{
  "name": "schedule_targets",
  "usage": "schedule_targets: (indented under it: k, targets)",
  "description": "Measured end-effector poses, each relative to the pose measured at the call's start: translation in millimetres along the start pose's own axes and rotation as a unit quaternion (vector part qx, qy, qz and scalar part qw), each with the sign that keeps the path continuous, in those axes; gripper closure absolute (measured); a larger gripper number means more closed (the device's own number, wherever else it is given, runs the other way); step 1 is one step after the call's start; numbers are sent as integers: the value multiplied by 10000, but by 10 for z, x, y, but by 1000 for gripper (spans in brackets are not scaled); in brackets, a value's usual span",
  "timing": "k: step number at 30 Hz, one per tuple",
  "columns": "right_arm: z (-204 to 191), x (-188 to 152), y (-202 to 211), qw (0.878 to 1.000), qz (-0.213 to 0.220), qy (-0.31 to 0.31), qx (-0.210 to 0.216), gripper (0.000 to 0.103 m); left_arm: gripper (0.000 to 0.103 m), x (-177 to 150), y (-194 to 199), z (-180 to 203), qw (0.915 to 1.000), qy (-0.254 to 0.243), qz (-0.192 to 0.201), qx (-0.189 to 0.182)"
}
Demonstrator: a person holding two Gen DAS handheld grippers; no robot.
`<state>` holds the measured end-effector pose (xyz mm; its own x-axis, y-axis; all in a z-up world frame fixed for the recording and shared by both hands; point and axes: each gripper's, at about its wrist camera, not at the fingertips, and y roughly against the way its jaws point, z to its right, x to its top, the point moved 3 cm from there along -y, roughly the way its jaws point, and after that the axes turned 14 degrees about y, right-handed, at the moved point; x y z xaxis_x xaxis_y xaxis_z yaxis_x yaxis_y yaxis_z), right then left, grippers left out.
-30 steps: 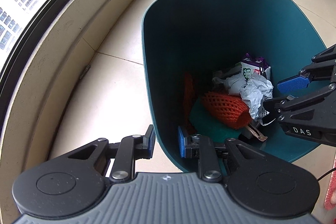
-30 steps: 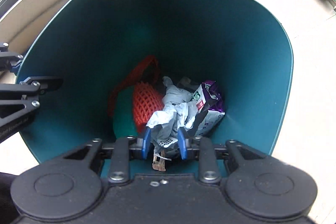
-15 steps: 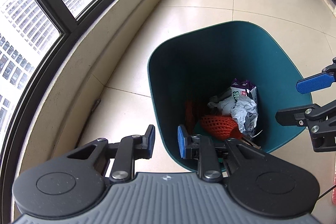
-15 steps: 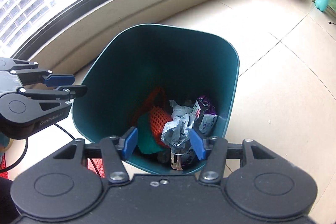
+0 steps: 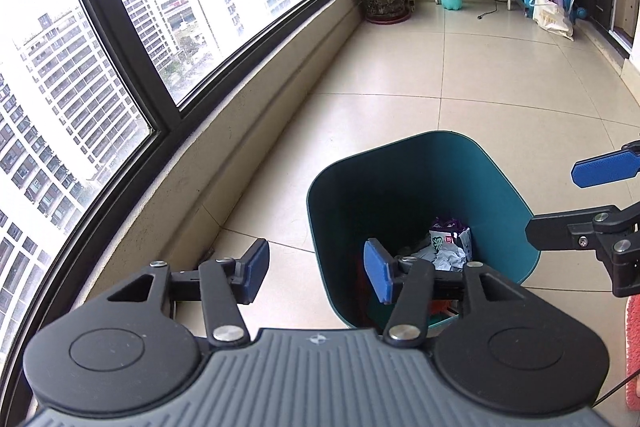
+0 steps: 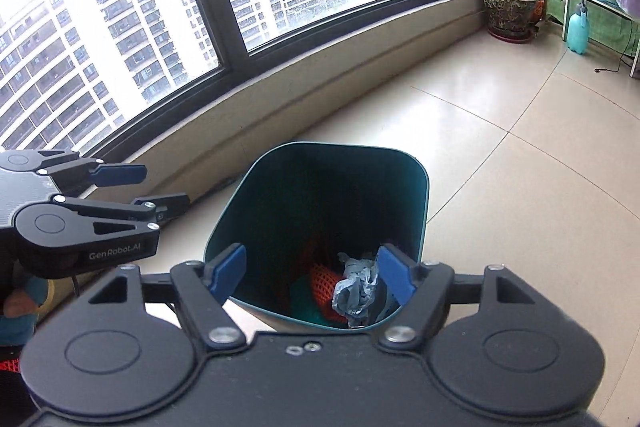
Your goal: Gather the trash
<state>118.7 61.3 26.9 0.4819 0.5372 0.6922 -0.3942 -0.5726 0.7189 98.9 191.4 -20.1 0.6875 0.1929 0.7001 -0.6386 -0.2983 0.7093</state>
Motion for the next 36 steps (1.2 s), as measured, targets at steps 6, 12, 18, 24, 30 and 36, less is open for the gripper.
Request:
schedule_targets:
  k: [6,12,18,24,30,36]
  targets:
    - [-46,-131,76,9994,331,-139,-27,14,46,-113,170,-67,9994,219,241,-94]
    - [-126,-270,165,9969,733,-258,-111,0,25,-204,389,-129,9967,399,637,-301]
    - [-255,-291,175,9957,843,-318,-199,0,19,-257,411,-214,9925,714,760,-631]
    - [-319,-308,194,9937,956,-318,-488,0,19,-313,394,-279,9898,839,802,-827]
    - [-356,-315,146,9917,952,-239,-825,0,18,-355,404,-274,9908,731,752,-851]
    - [-404,-306,148,9914,976,-260,-832,0,18,-391,414,-255,9913,682,665,-913]
